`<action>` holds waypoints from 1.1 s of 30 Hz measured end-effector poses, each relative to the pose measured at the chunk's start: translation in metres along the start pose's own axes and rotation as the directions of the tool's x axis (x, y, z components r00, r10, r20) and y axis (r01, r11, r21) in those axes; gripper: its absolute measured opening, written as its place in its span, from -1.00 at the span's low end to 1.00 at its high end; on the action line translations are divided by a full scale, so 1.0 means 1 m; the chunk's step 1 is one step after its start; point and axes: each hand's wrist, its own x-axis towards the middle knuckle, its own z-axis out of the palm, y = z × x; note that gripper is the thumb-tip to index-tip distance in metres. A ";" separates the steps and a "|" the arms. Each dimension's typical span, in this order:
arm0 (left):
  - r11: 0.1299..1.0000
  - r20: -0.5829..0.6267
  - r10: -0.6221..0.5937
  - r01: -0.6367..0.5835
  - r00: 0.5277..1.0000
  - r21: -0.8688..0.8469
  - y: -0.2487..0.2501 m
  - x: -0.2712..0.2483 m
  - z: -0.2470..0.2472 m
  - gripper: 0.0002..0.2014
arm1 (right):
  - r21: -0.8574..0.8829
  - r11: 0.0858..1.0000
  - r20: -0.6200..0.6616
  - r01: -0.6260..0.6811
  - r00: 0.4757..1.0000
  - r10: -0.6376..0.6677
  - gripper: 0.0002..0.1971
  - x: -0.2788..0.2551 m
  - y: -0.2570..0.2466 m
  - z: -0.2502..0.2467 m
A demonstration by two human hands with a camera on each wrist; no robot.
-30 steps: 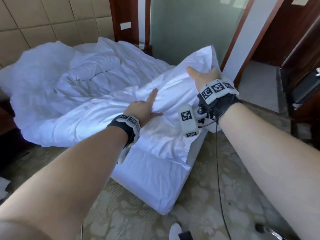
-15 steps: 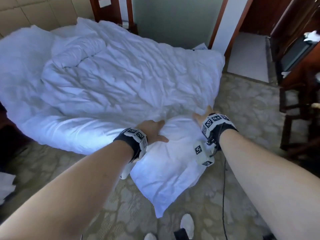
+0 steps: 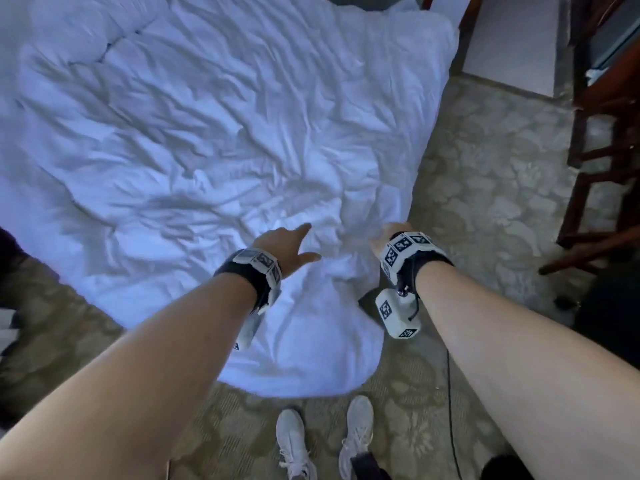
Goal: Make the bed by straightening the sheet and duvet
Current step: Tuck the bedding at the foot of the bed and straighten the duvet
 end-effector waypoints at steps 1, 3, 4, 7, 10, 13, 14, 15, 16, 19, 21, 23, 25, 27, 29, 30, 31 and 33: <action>0.999 -0.043 -0.016 0.017 0.999 0.031 0.003 0.005 -0.016 -0.30 | 0.013 1.000 0.004 0.017 1.000 -0.017 -0.52 0.000 0.000 -0.017; 0.996 -0.114 -0.053 0.061 0.992 0.061 0.011 0.010 -0.045 -0.35 | 0.058 0.995 0.007 0.078 0.997 -0.079 -0.52 -0.002 -0.003 -0.046; 0.995 -0.144 -0.071 0.081 0.987 0.065 0.018 0.013 -0.061 -0.36 | 0.077 0.988 -0.017 0.133 0.991 -0.132 -0.50 -0.001 -0.004 -0.062; 0.992 -0.226 -0.079 0.098 0.971 0.076 0.043 0.023 -0.107 -0.36 | 0.108 0.954 -0.063 0.278 0.960 -0.273 -0.48 -0.005 -0.003 -0.113; 0.990 -0.322 -0.046 0.085 0.946 0.108 0.077 0.033 -0.152 -0.38 | 0.153 0.921 -0.149 0.358 0.930 -0.336 -0.52 -0.010 0.011 -0.163; 0.988 -0.404 -0.002 0.064 0.915 0.138 0.117 0.043 -0.191 -0.41 | 0.092 0.906 -0.239 0.412 0.893 -0.382 -0.55 -0.018 0.030 -0.212; 0.988 -0.428 0.015 0.053 0.904 0.146 0.131 0.046 -0.203 -0.42 | 0.062 0.904 -0.263 0.424 0.880 -0.395 -0.56 -0.018 0.037 -0.227; 0.987 -0.446 0.030 0.043 0.894 0.153 0.145 0.051 -0.213 -0.43 | 0.042 0.901 -0.282 0.432 0.870 -0.404 -0.56 -0.020 0.044 -0.242; 0.987 -0.464 0.046 0.032 0.885 0.159 0.158 0.055 -0.223 -0.43 | 0.021 0.899 -0.304 0.437 0.859 -0.411 -0.56 -0.023 0.052 -0.257; 0.985 -0.493 0.094 -0.007 0.865 0.174 0.194 0.069 -0.250 -0.44 | -0.055 0.890 -0.364 0.453 0.820 -0.440 -0.55 -0.026 0.075 -0.293; 0.981 -0.499 0.119 -0.025 0.859 0.192 0.213 0.080 -0.266 -0.43 | -0.079 0.893 -0.385 0.443 0.813 -0.437 -0.55 -0.023 0.089 -0.312; 0.977 -0.507 0.140 -0.036 0.851 0.209 0.229 0.096 -0.278 -0.43 | -0.074 0.900 -0.418 0.429 0.806 -0.419 -0.64 -0.011 0.099 -0.329; 0.974 -0.514 0.153 -0.040 0.844 0.224 0.243 0.115 -0.289 -0.44 | -0.066 0.912 -0.436 0.406 0.810 -0.392 -0.73 0.001 0.110 -0.345; 0.972 -0.506 0.164 -0.051 0.847 0.229 0.257 0.140 -0.297 -0.45 | -0.061 0.920 -0.446 0.387 0.814 -0.372 -0.71 0.017 0.122 -0.359; 0.971 -0.498 0.179 -0.070 0.848 0.230 0.271 0.172 -0.303 -0.45 | -0.055 0.919 -0.476 0.390 0.799 -0.368 -0.66 0.037 0.135 -0.373; 0.969 -0.492 0.190 -0.083 0.850 0.231 0.278 0.191 -0.306 -0.45 | -0.053 0.921 -0.489 0.386 0.794 -0.361 -0.65 0.049 0.141 -0.381; 0.968 -0.489 0.202 -0.096 0.849 0.233 0.285 0.211 -0.309 -0.45 | -0.057 0.923 -0.498 0.380 0.791 -0.356 -0.65 0.063 0.147 -0.390; 0.964 -0.488 0.226 -0.121 0.843 0.238 0.299 0.256 -0.319 -0.45 | -0.065 0.933 -0.501 0.355 0.797 -0.338 -0.63 0.094 0.158 -0.411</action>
